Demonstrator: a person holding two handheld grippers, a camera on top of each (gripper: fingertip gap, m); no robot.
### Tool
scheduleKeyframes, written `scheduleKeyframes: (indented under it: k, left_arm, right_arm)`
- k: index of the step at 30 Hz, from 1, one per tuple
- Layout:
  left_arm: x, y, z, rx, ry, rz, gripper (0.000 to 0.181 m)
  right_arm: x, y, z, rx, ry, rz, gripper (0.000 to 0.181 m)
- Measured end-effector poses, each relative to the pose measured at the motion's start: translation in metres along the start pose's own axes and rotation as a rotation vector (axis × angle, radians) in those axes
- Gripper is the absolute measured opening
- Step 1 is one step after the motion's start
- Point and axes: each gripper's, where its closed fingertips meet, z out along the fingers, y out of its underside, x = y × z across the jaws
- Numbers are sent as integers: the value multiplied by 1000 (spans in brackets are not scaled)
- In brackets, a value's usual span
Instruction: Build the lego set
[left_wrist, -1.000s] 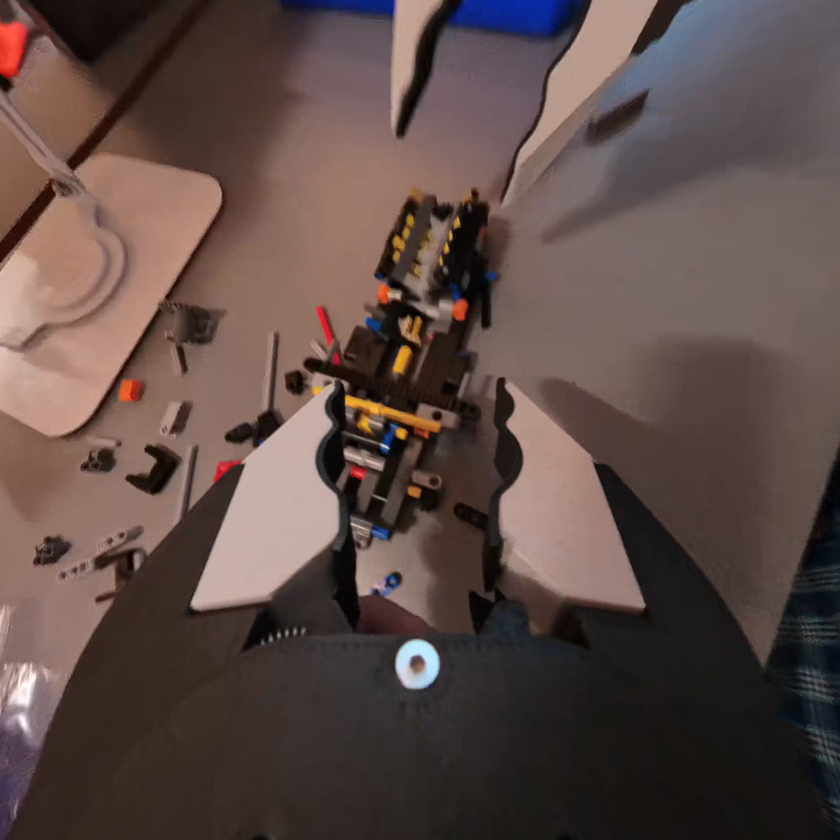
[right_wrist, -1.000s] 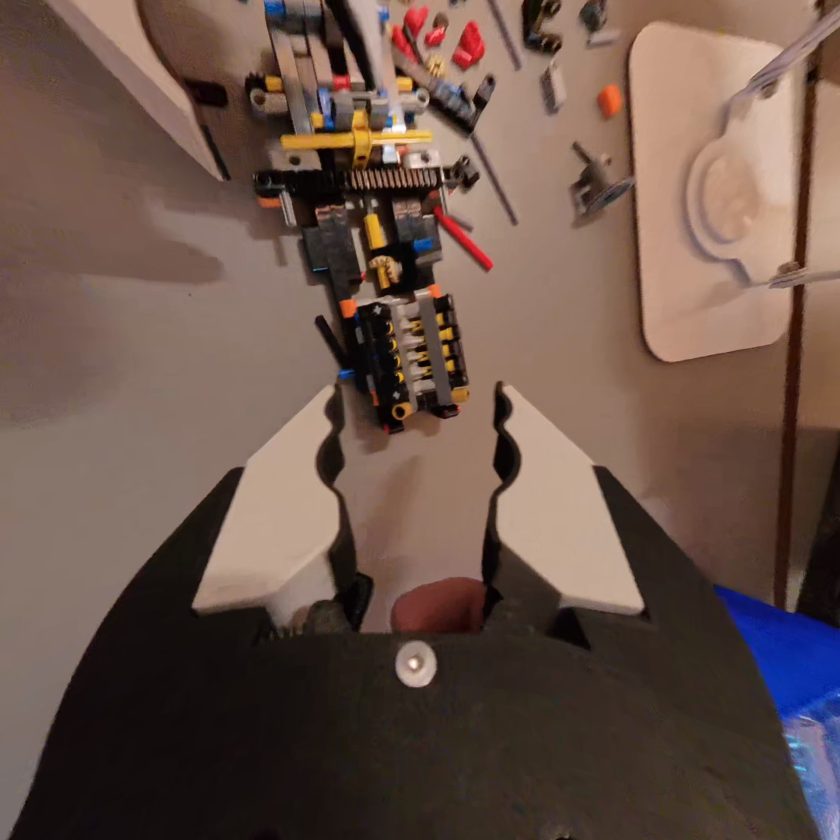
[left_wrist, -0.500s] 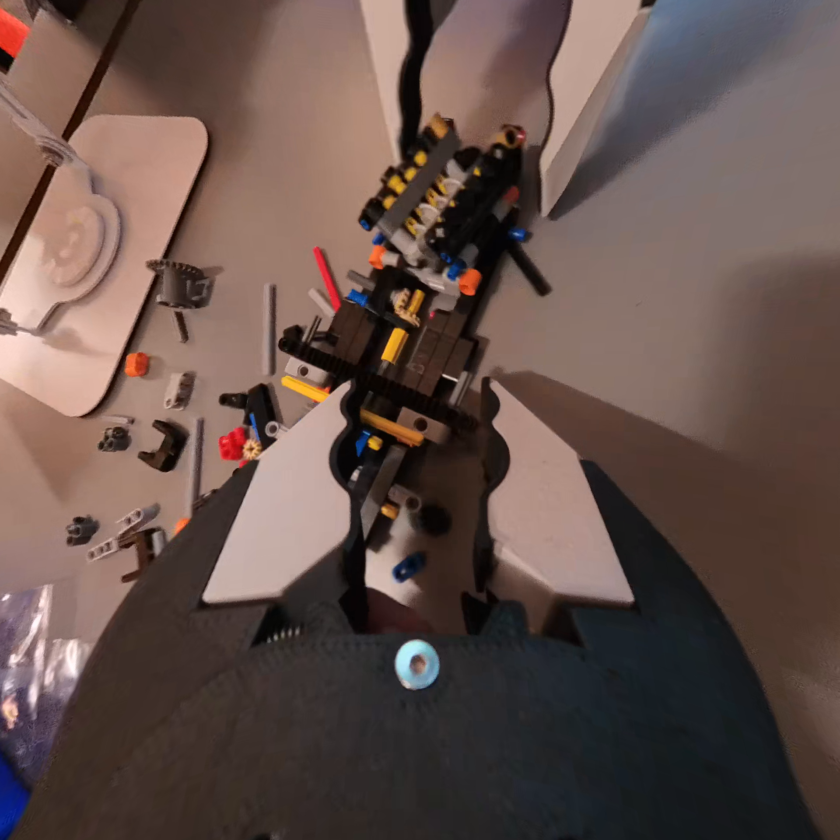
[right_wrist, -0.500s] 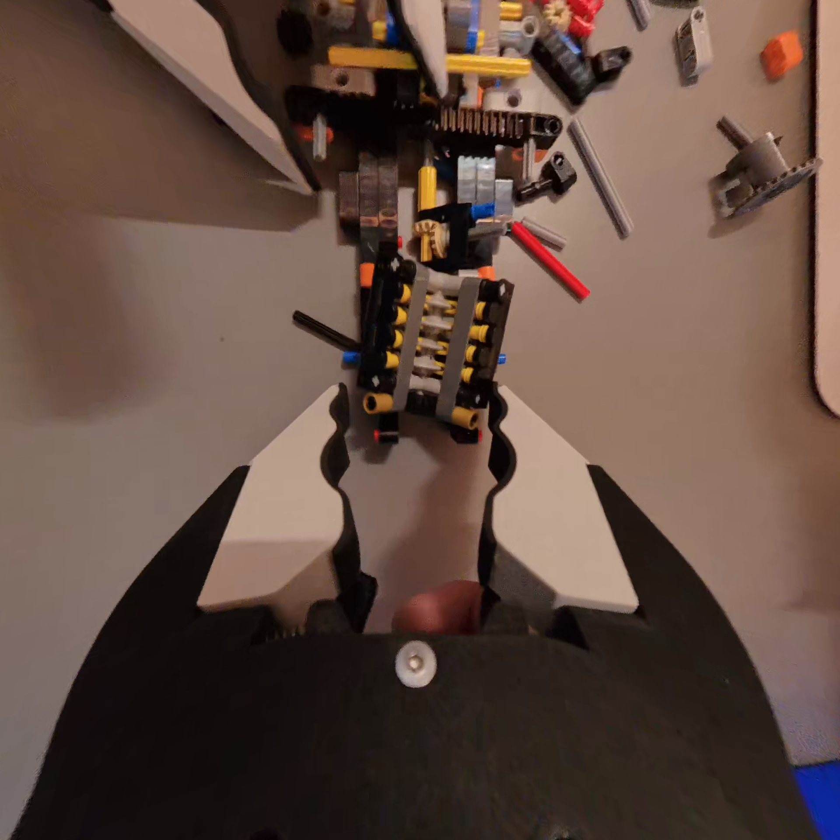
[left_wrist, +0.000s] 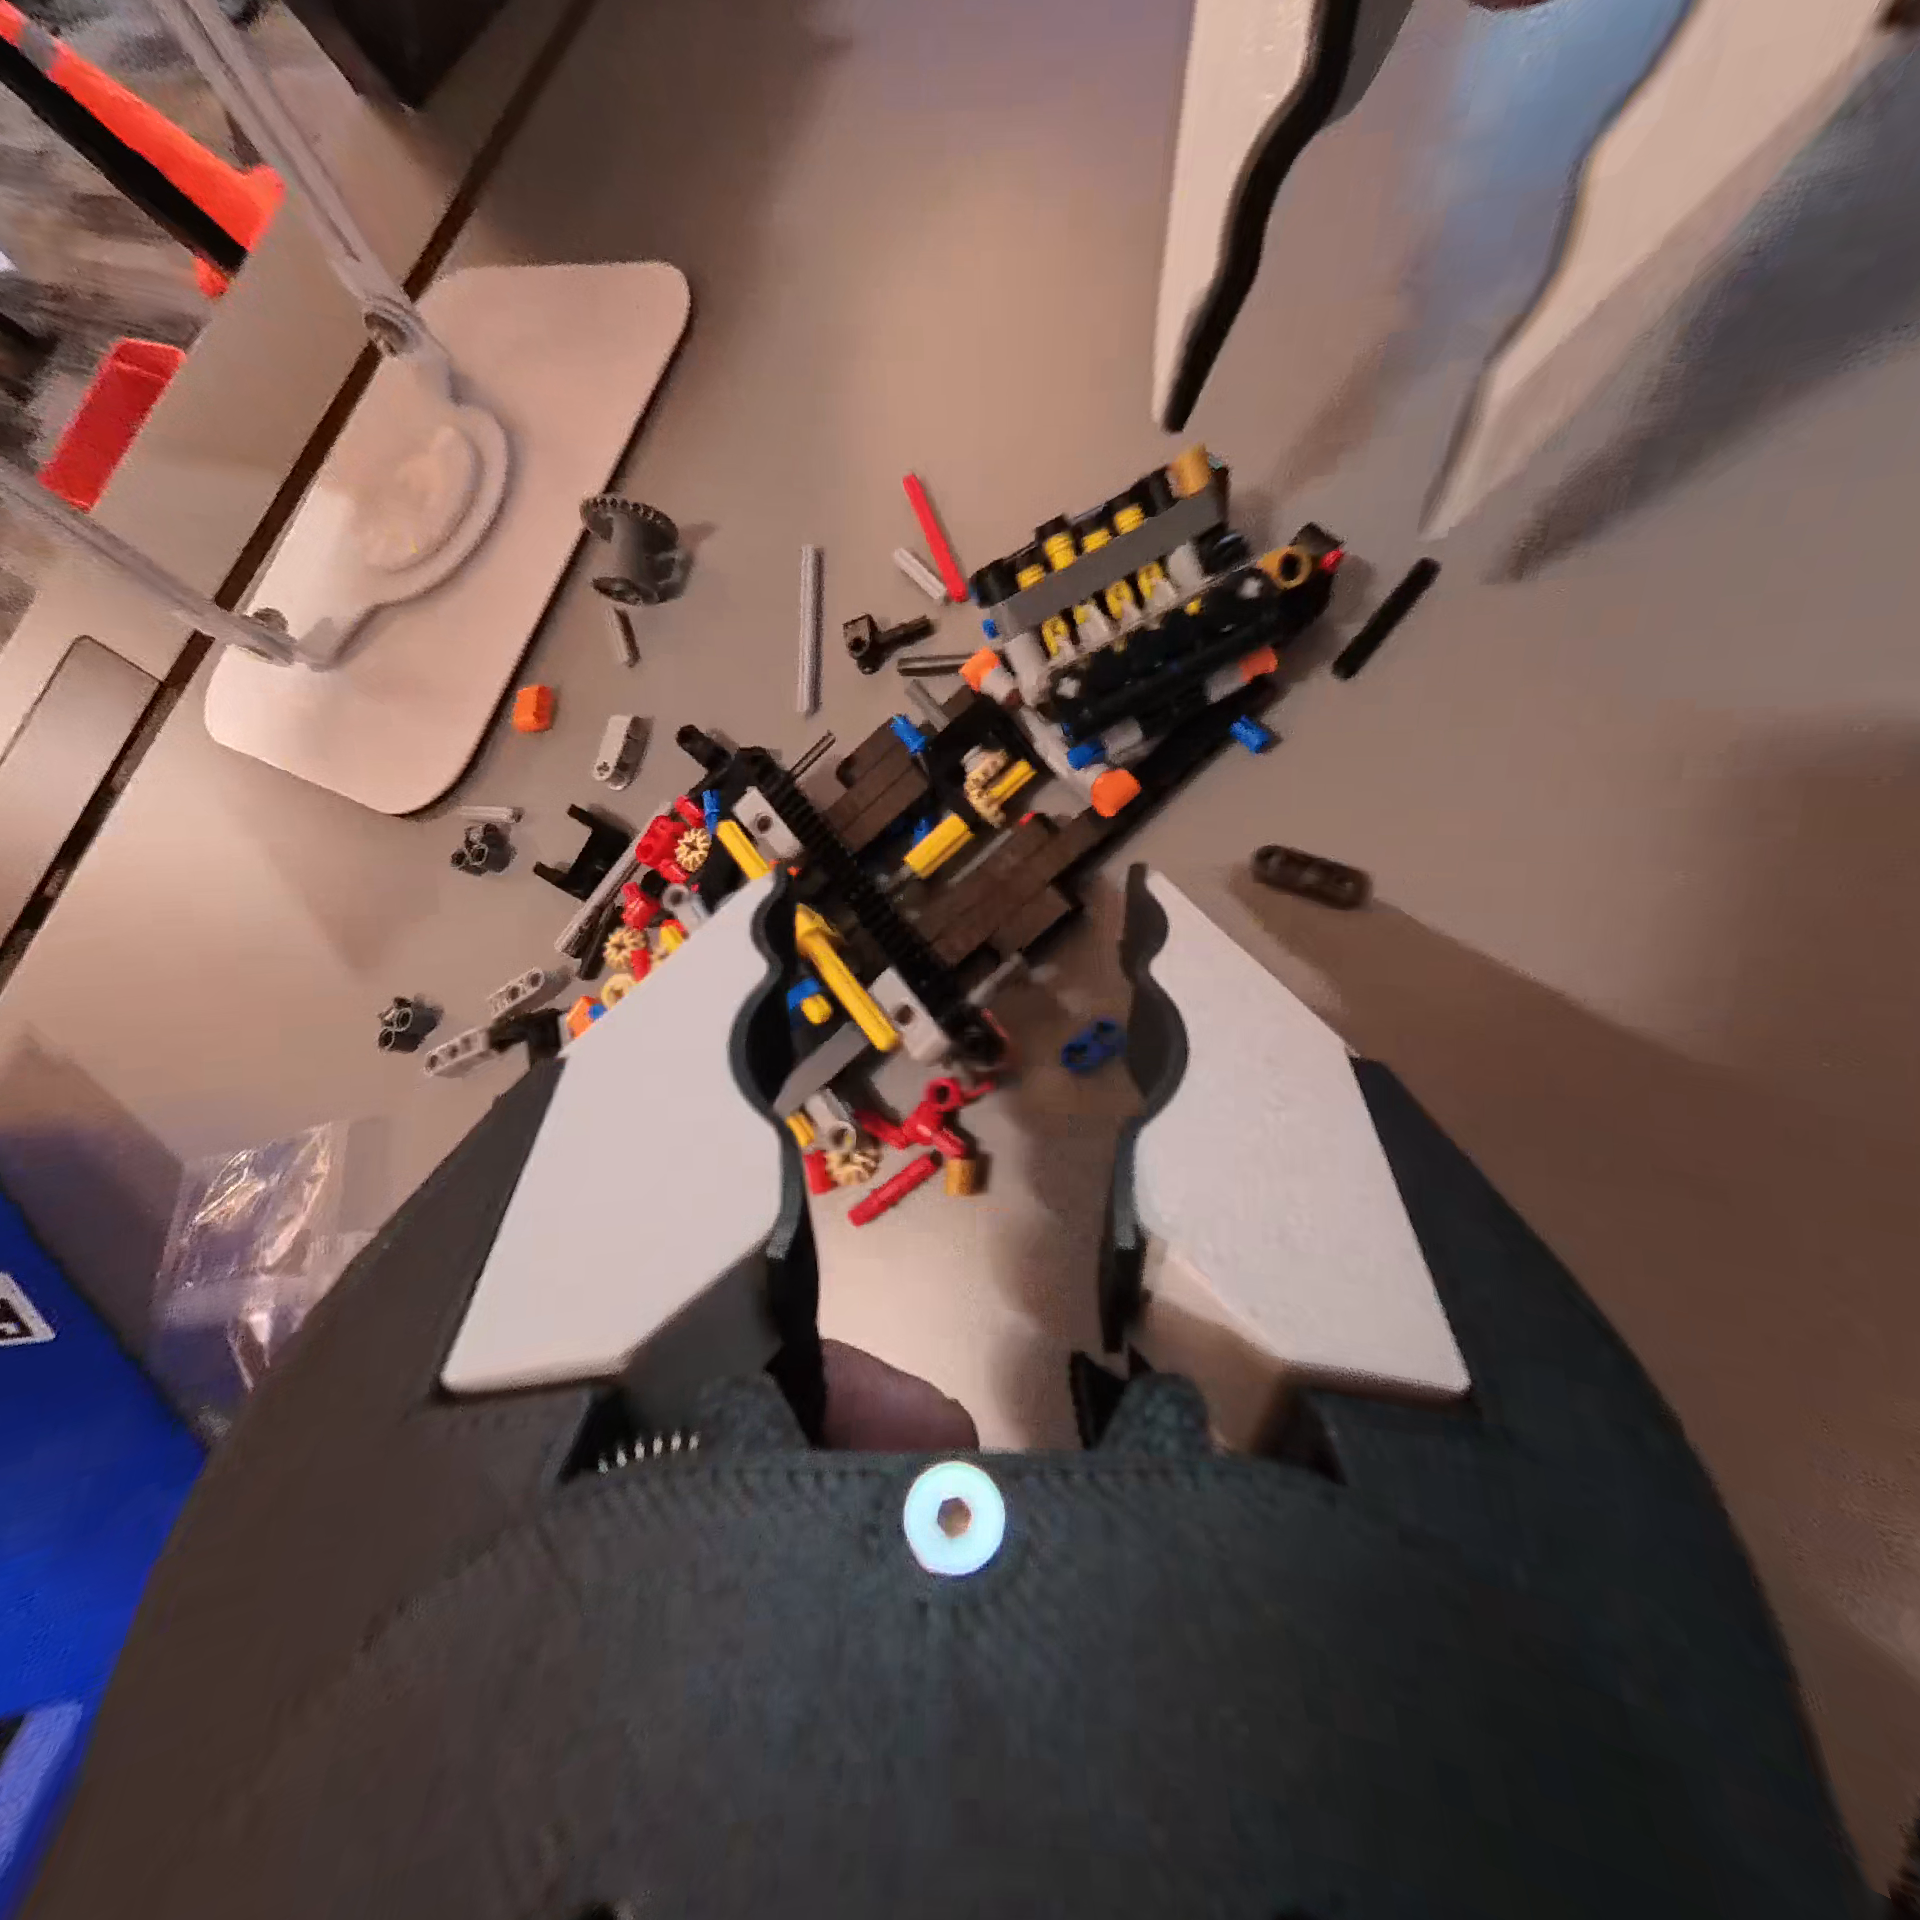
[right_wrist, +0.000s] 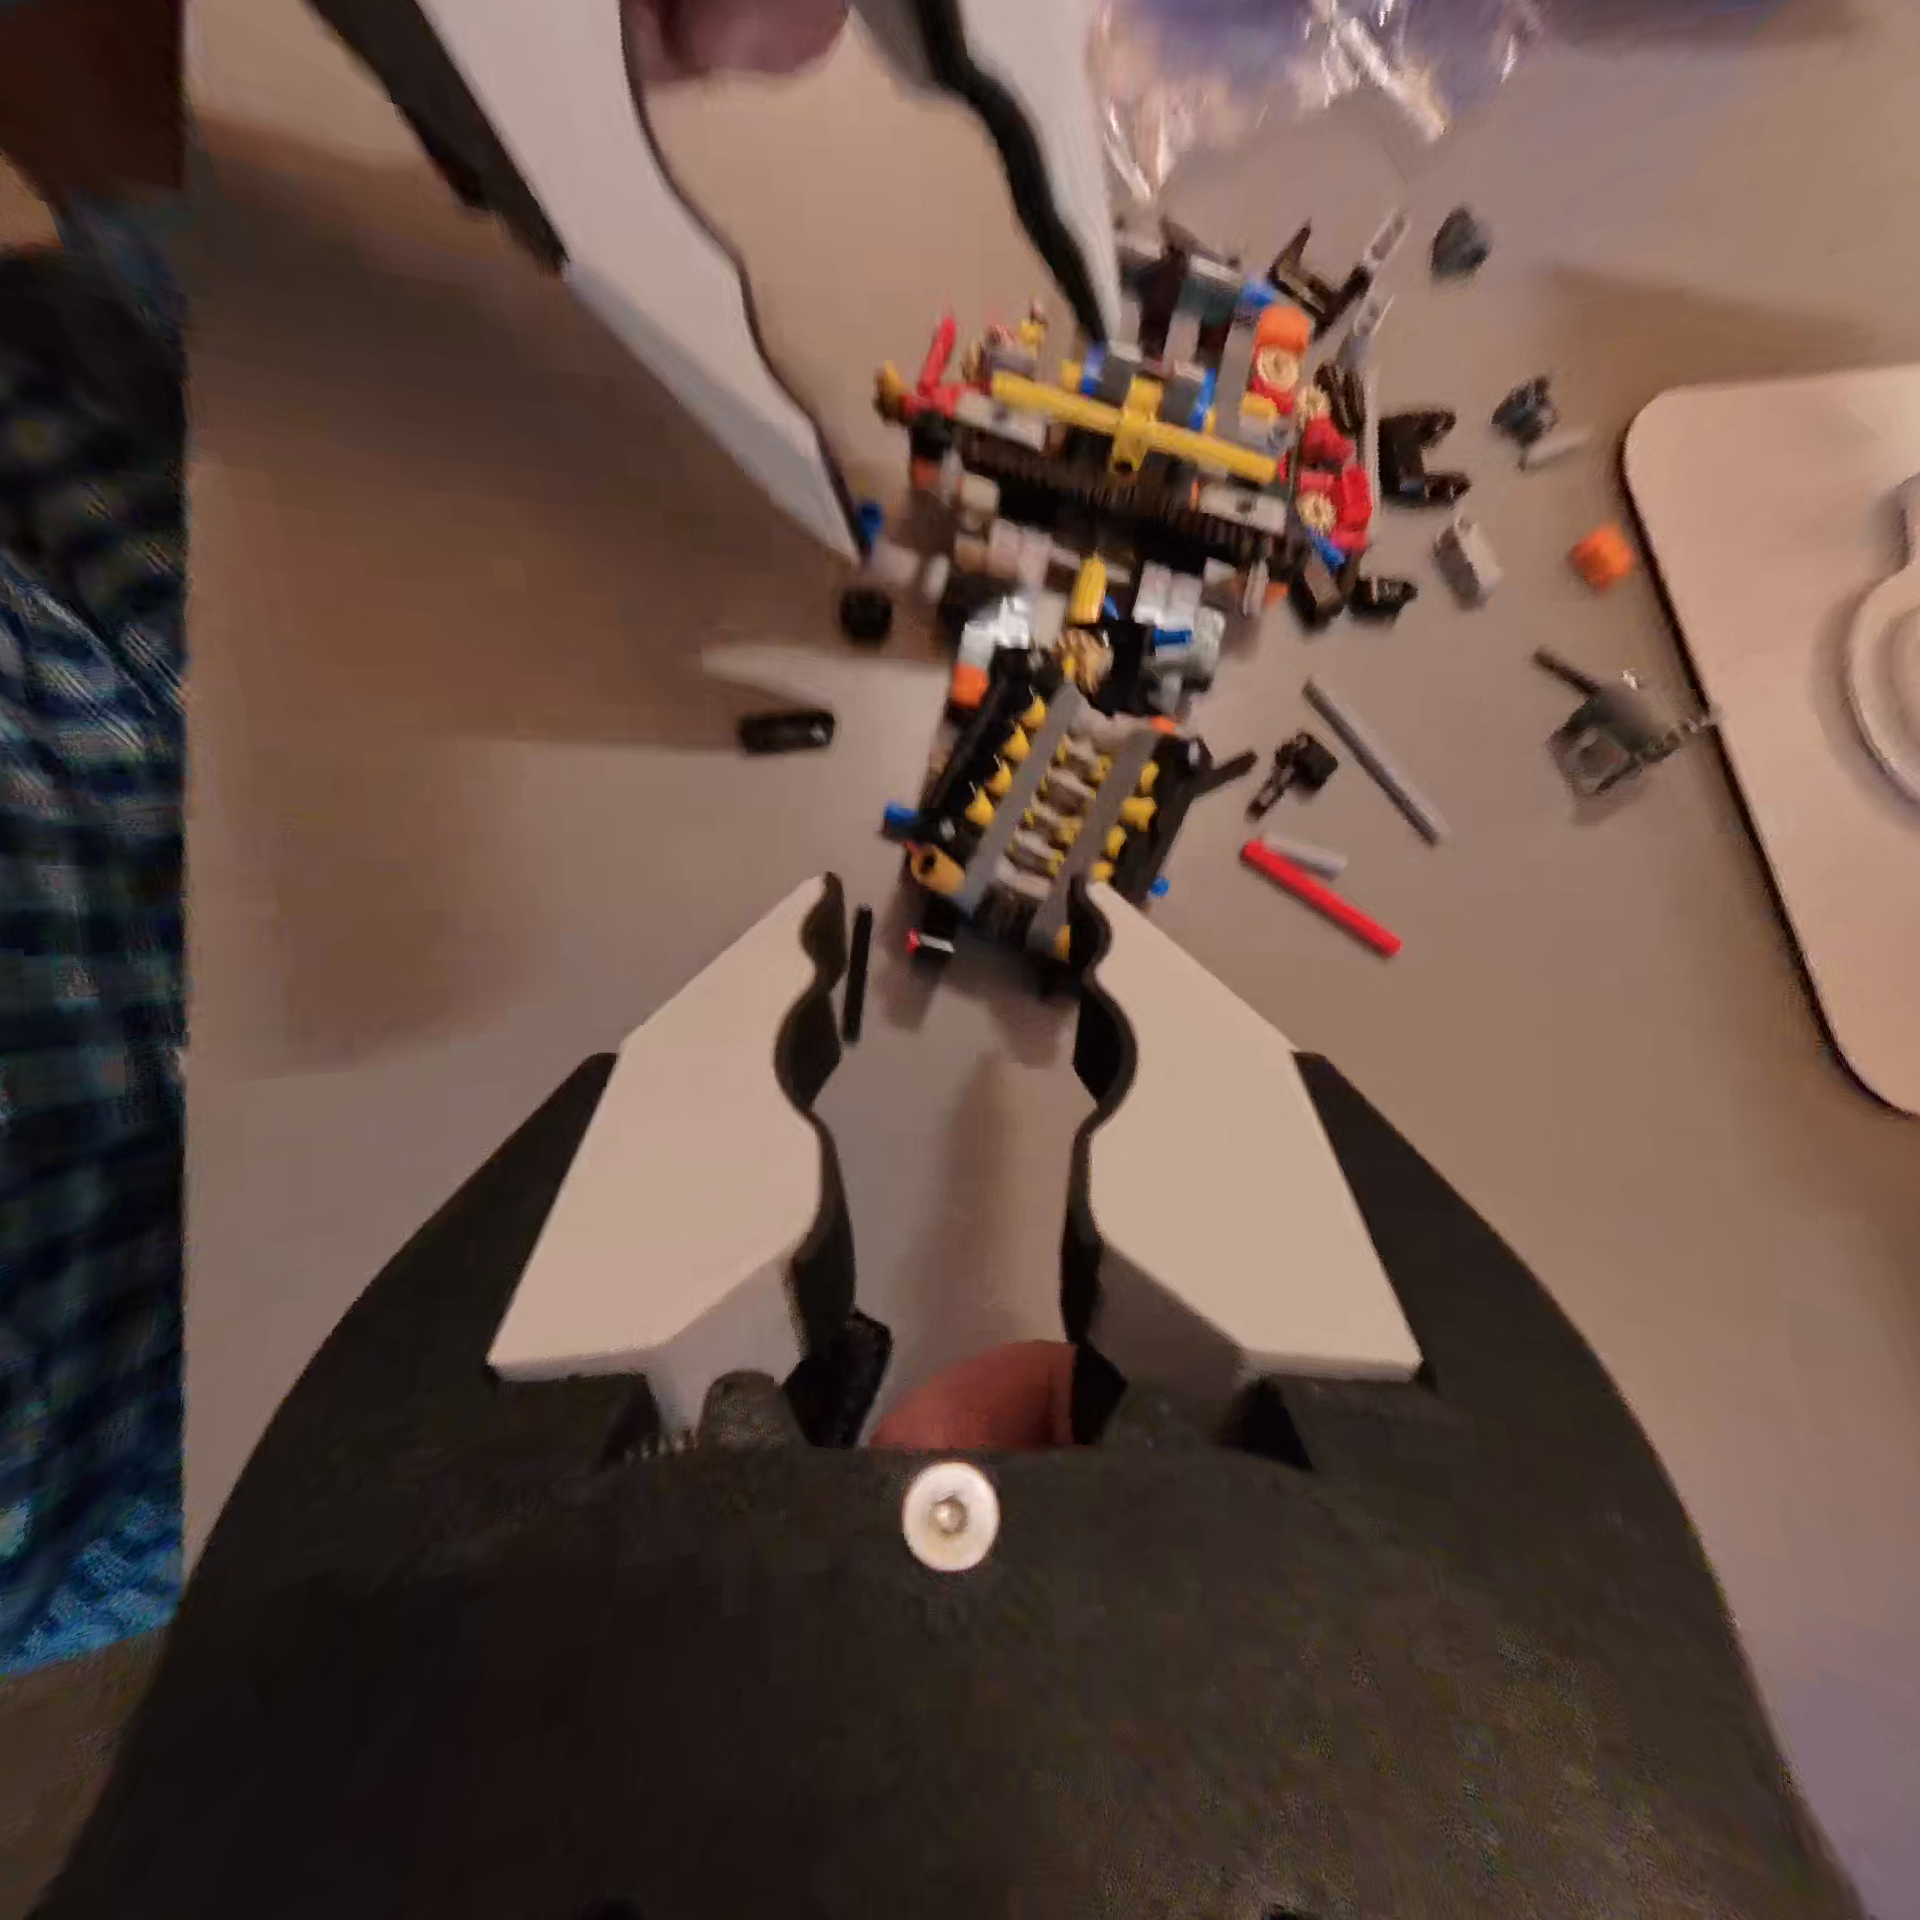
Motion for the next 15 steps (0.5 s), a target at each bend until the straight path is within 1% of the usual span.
scheduleKeyframes:
  k: [2,4,7,9,11,13,15]
  left_arm:
    - [11,-3,-2,7,-19,-24,52]
    - [23,-1,2,-7,-35,-48,49]
    - [38,0,12,24,-43,-108,45]
    - [41,1,18,39,-67,-127,42]
    - [39,2,20,20,-100,-106,43]
    - [43,0,22,14,-72,-114,42]
    - [45,-2,25,2,-69,-109,41]
  right_arm:
    - [-4,-13,4,26,21,8,40]
    - [-5,-14,14,-6,70,-12,30]
    - [5,-8,27,-60,179,-27,30]
    - [4,-6,32,-62,188,-2,33]
    - [3,-5,37,-56,195,2,30]
    - [8,-5,37,-48,224,4,22]
    - [11,-5,37,-49,238,4,21]
